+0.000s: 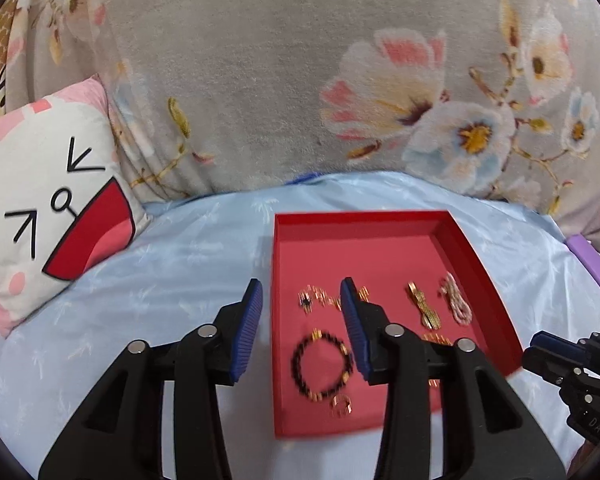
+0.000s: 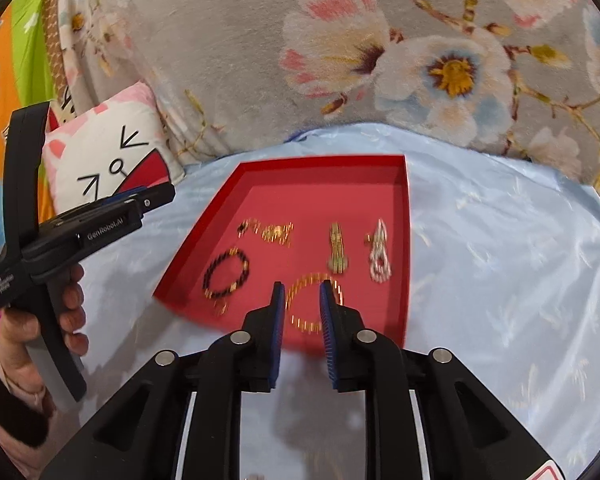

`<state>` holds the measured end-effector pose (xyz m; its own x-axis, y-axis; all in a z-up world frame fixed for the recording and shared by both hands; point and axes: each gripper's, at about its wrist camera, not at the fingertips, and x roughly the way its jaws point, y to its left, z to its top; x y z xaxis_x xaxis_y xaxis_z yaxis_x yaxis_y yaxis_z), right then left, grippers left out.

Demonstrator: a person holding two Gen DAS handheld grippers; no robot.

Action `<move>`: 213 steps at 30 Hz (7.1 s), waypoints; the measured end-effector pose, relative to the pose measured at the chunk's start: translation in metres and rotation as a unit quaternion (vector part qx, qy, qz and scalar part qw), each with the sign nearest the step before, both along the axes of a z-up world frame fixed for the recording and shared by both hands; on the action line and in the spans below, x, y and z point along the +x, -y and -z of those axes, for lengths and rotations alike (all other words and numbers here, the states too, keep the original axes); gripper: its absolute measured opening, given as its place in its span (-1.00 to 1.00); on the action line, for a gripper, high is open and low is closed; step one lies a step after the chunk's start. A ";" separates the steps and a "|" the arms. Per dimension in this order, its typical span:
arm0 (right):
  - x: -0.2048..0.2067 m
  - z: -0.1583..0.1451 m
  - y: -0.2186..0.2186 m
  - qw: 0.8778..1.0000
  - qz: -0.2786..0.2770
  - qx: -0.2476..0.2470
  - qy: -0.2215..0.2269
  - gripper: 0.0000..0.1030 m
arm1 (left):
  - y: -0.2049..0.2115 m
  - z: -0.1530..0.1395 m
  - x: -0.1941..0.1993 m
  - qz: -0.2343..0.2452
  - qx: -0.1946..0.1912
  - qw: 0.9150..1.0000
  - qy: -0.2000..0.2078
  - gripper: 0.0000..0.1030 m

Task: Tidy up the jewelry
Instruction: 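Move both tools back over the silver ring and gold hoop earring, then grasp the silver ring with the right tool while the left tool grasps the gold hoop earring, then carry the silver ring and hoop earring over the red box and lower them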

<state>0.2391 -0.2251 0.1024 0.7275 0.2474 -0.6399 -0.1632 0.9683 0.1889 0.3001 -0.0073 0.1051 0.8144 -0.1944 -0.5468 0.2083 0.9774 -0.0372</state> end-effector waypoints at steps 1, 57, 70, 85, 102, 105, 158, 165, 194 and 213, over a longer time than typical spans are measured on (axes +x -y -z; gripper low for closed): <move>-0.013 0.003 0.002 1.000 0.001 -0.004 -0.004 -0.54 | -0.002 0.002 -0.011 0.002 -0.001 1.000 -0.002 -0.12; -0.151 0.087 -0.034 0.993 -0.003 -0.085 -0.081 -0.37 | 0.006 0.095 -0.154 0.018 0.045 0.996 -0.080 0.44; -0.153 0.086 -0.034 0.994 -0.005 -0.075 -0.081 -0.64 | 0.009 0.095 -0.155 0.024 0.050 0.995 -0.086 0.53; -0.149 0.085 -0.001 0.992 0.050 -0.068 -0.096 -0.63 | 0.071 0.104 -0.167 0.096 0.055 0.987 -0.119 0.55; -0.148 0.085 0.011 0.991 0.068 -0.061 -0.102 -0.63 | 0.088 0.111 -0.158 0.103 0.035 0.984 -0.142 0.34; -0.147 0.085 0.012 0.990 0.068 -0.063 -0.102 -0.63 | 0.088 0.110 -0.157 0.104 0.029 0.984 -0.142 0.28; -0.149 0.086 0.003 0.993 0.048 -0.056 -0.091 -0.63 | 0.009 0.106 -0.161 0.047 0.004 0.989 -0.143 -0.68; -0.149 0.086 0.003 0.993 0.048 -0.056 -0.091 -0.63 | 0.009 0.106 -0.162 0.047 0.003 0.989 -0.143 -0.68; -0.151 0.085 -0.002 0.994 0.033 -0.042 -0.091 -0.63 | 0.005 0.104 -0.167 0.046 -0.006 0.988 -0.145 -0.68; -0.143 0.049 0.000 0.997 0.018 -0.016 -0.073 -0.63 | -0.008 0.070 -0.161 0.054 -0.005 0.991 -0.120 -0.68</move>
<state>0.0962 -0.2250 0.0532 0.6335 0.2018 -0.7469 -0.1020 0.9787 0.1779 0.1388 0.0004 0.0352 0.6350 -0.2808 -0.7197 0.2965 0.9488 -0.1086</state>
